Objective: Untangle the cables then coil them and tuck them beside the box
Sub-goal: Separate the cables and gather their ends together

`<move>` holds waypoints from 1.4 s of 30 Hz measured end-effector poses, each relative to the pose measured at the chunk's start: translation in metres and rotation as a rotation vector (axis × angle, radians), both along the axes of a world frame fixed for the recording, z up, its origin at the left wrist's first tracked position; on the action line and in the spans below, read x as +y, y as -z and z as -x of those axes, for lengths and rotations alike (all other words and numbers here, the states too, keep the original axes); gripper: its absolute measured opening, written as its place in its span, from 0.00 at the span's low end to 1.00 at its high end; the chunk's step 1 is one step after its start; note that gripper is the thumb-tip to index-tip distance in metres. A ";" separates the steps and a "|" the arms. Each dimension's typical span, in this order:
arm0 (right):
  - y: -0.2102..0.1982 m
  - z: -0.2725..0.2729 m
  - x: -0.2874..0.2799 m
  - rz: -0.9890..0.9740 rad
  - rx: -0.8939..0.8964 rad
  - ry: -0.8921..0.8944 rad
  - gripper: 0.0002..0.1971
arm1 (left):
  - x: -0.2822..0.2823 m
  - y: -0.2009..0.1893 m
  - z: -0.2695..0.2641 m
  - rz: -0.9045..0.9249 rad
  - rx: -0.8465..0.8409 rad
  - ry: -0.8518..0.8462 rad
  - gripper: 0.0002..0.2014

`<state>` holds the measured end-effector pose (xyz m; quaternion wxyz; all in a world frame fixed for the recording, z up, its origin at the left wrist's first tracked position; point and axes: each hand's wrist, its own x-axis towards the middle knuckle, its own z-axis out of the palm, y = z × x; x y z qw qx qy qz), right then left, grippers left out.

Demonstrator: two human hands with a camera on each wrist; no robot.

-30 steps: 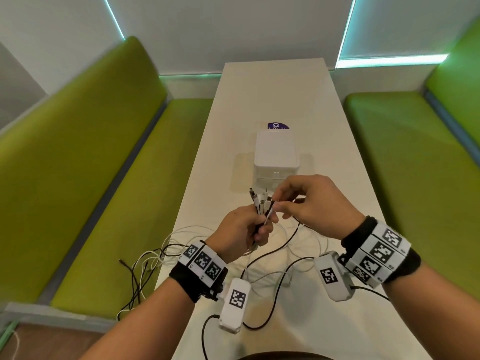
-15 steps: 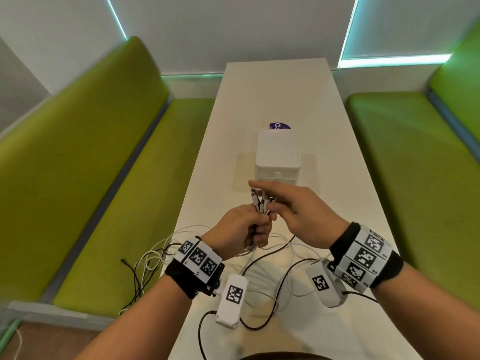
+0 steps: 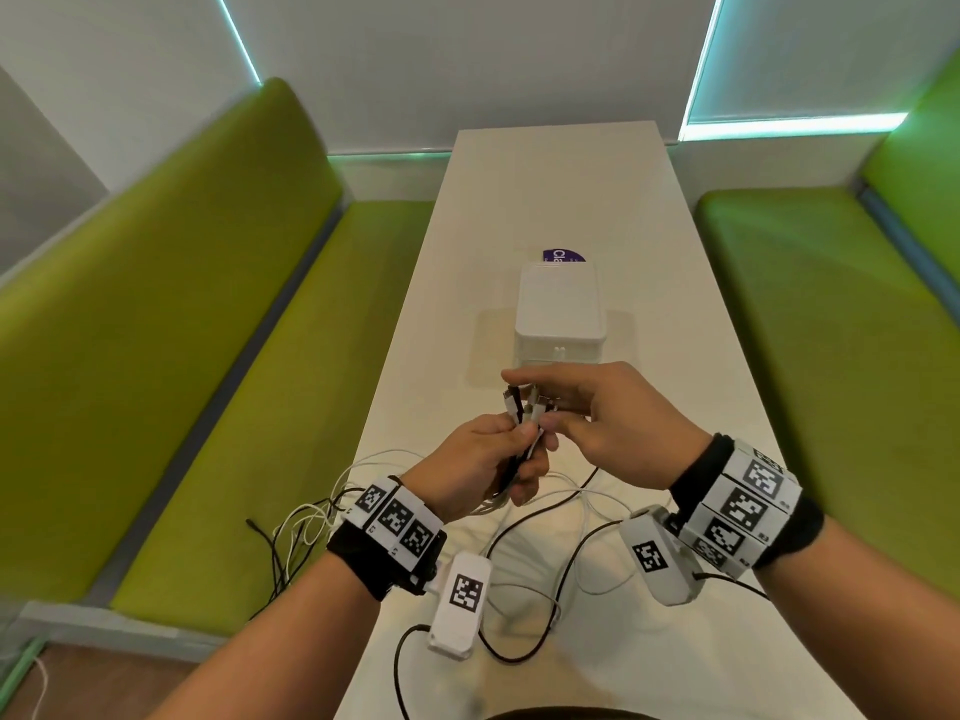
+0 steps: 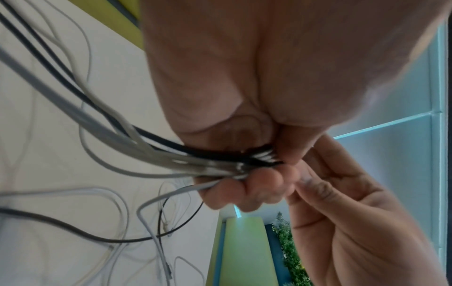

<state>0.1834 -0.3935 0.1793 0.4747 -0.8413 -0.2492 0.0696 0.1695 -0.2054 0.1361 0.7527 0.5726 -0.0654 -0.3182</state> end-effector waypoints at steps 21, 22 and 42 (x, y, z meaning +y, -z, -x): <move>0.050 0.009 0.019 -0.003 0.286 0.083 0.15 | 0.010 -0.022 -0.028 0.225 -0.104 -0.309 0.11; 0.053 0.012 0.023 0.046 0.219 0.112 0.08 | 0.011 -0.025 -0.029 0.200 -0.134 -0.307 0.12; 0.043 -0.010 -0.033 0.167 0.273 0.380 0.10 | 0.079 0.016 -0.036 -1.445 -0.525 -0.138 0.08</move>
